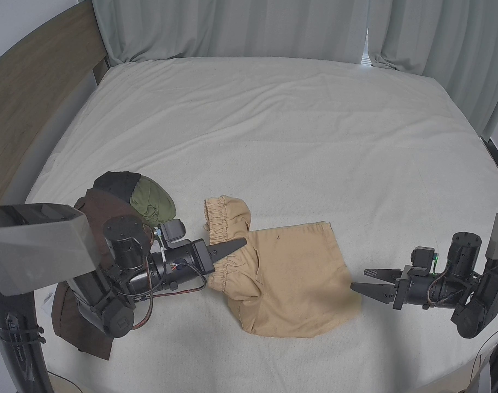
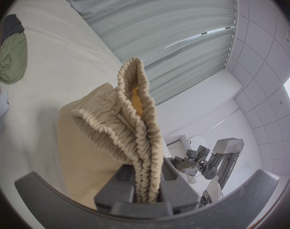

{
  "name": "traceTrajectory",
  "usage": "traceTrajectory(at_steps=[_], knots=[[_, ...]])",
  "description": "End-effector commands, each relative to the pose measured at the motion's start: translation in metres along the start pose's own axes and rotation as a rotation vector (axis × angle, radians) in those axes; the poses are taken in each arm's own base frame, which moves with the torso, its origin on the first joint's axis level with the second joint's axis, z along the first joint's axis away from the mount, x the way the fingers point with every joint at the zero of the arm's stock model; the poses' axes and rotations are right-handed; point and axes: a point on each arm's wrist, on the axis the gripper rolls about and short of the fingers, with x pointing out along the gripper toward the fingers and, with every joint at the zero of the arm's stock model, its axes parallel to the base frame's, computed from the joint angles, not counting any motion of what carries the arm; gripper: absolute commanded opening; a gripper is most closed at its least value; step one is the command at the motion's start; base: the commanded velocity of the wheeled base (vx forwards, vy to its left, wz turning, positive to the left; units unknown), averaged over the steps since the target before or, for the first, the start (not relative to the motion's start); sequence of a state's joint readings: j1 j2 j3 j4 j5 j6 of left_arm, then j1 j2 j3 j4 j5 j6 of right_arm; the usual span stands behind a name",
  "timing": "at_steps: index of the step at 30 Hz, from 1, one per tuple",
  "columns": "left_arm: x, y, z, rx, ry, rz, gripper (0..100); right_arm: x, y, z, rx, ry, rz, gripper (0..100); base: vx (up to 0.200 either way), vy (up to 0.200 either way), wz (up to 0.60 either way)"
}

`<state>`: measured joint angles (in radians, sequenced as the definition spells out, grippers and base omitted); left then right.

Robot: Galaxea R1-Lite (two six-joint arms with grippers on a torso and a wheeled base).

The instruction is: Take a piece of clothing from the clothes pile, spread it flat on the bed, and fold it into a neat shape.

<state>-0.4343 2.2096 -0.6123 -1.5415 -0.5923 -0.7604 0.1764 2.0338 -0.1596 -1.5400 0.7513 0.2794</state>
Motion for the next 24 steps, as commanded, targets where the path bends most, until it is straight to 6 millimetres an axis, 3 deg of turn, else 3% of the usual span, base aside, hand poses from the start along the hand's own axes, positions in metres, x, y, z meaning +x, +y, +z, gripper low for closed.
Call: traceTrajectory(at_steps=[1,24], knots=[[0.005,0.004,-0.005,-0.015,0.013,-0.002,0,0.000,-0.001,0.001,-0.002,-0.006,-0.002,100,0.000,0.000,0.00],[0.045,-0.006,-0.020,-0.084,0.056,-0.089,0,-0.003,-0.010,0.010,-0.008,-0.046,-0.029,100,0.000,0.000,0.00]])
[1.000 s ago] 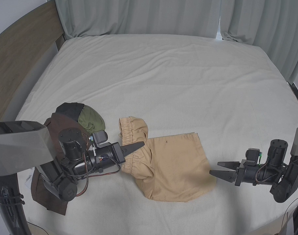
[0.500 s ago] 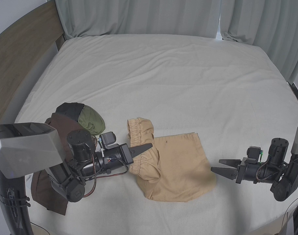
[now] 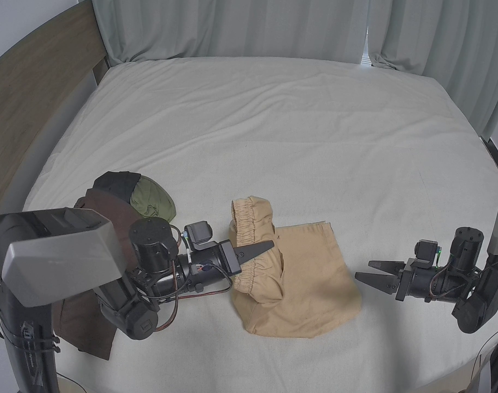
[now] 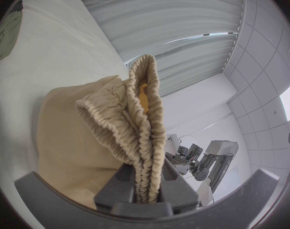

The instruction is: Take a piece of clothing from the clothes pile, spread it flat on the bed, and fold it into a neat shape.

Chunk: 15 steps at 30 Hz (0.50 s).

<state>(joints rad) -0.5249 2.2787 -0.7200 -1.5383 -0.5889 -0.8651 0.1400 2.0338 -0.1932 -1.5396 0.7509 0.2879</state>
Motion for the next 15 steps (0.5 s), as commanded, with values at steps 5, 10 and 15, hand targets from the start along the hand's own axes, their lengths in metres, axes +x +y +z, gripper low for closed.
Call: traceTrajectory(at_steps=[5,10,15], knots=[[0.021,0.008,-0.012,-0.006,0.033,-0.018,0,-0.002,-0.003,0.002,-0.001,-0.011,-0.012,100,0.000,0.000,0.00],[0.028,0.010,-0.021,-0.013,0.056,-0.022,0,-0.002,-0.005,0.004,-0.001,-0.018,-0.016,100,0.000,0.000,0.00],[0.033,0.015,-0.026,-0.018,0.064,-0.023,0,-0.002,-0.007,0.005,-0.003,-0.024,-0.020,100,0.000,0.000,0.00]])
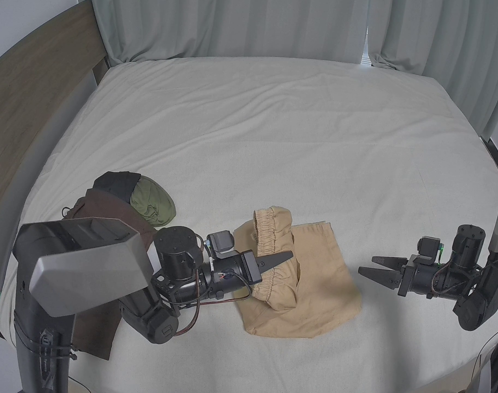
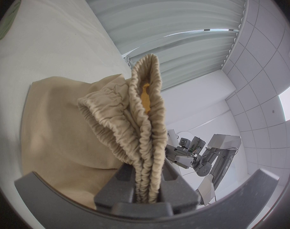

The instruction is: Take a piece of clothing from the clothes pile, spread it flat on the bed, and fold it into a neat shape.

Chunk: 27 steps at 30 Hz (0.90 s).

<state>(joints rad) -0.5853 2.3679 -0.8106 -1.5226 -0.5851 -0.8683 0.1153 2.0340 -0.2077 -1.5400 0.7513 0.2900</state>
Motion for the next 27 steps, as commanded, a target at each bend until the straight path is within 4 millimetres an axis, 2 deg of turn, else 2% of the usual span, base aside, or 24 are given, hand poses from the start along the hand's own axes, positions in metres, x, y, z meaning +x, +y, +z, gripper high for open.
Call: traceTrajectory(at_steps=[1,18,27], knots=[[0.006,0.007,-0.007,-0.012,0.017,0.001,0,0.000,-0.001,0.000,0.000,-0.002,-0.002,100,0.000,0.000,0.00],[0.029,0.019,-0.027,-0.049,0.049,-0.013,0,0.000,-0.002,0.002,-0.003,-0.009,-0.003,100,0.000,0.000,0.00],[0.035,0.022,-0.025,-0.043,0.020,-0.004,0,0.000,-0.003,0.003,-0.005,-0.011,-0.006,100,0.000,0.000,0.00]])
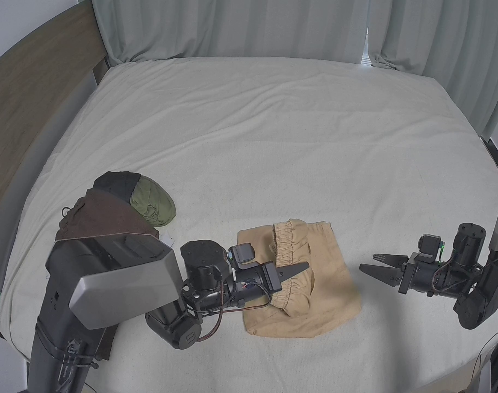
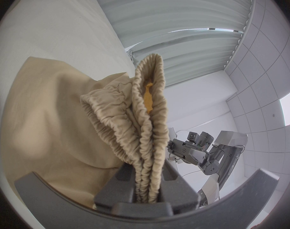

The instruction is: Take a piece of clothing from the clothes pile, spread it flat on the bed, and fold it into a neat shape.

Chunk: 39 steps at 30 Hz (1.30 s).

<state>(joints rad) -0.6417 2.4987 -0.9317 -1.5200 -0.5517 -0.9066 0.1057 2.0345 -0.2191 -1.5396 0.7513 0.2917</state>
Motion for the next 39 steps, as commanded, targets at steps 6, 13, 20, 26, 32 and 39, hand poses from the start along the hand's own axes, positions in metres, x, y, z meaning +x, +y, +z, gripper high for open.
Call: traceTrajectory(at_steps=[6,13,20,26,32,39], knots=[[0.006,0.005,0.002,0.008,-0.028,0.004,100,0.000,0.000,0.000,-0.002,0.000,0.000,100,0.000,0.000,0.00],[0.005,0.007,0.003,0.010,-0.039,0.012,100,0.000,0.000,-0.001,-0.001,0.003,0.001,100,0.000,0.000,0.00],[0.000,0.010,0.010,0.019,-0.095,0.043,100,0.001,0.000,-0.002,0.000,0.007,0.001,100,0.000,0.000,0.00],[-0.013,0.001,0.018,0.063,-0.111,0.058,100,0.002,0.002,-0.005,0.002,0.021,0.008,100,0.000,0.000,0.00],[-0.038,-0.008,0.033,0.112,-0.139,0.090,100,0.004,0.004,-0.007,0.005,0.032,0.018,100,0.000,0.000,0.00],[-0.075,-0.019,0.050,0.174,-0.165,0.130,100,0.006,0.011,-0.012,0.009,0.057,0.040,100,0.000,0.000,0.00]])
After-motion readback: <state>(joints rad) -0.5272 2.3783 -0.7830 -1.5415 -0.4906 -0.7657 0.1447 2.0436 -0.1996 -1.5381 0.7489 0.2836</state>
